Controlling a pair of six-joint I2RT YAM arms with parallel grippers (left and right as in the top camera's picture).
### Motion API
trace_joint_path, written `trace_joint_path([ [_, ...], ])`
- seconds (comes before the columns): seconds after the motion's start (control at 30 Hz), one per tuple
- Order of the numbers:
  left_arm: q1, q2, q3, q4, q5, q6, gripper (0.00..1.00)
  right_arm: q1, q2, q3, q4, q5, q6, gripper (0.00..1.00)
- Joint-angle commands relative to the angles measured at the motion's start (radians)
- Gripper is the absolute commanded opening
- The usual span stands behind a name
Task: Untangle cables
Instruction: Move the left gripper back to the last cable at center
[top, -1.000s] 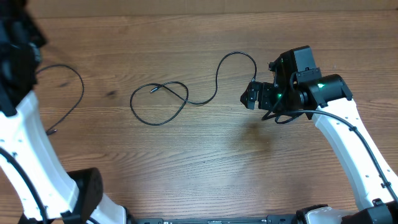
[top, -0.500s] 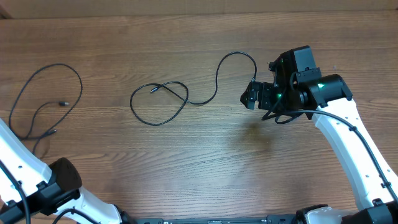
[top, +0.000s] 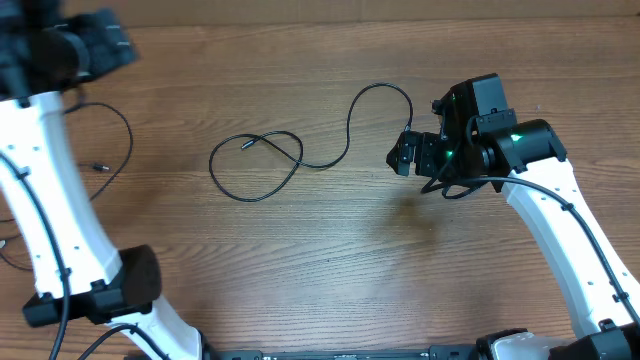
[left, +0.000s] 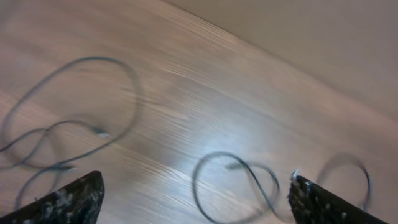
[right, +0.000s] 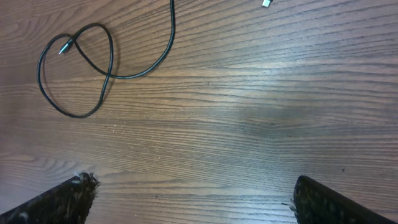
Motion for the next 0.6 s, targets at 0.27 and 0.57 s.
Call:
trace_joint_path([
  [0.27, -0.287, 0.133, -0.158, 0.003, 0.051, 0.122, 0.97, 0.003, 0.003, 0.01, -0.008, 0.01, -0.001, 1.0],
  [0.57, -0.389, 0.365, -0.166, -0.058, 0.138, -0.097, 0.81, 0.003, 0.003, 0.01, -0.01, 0.01, -0.001, 1.0],
])
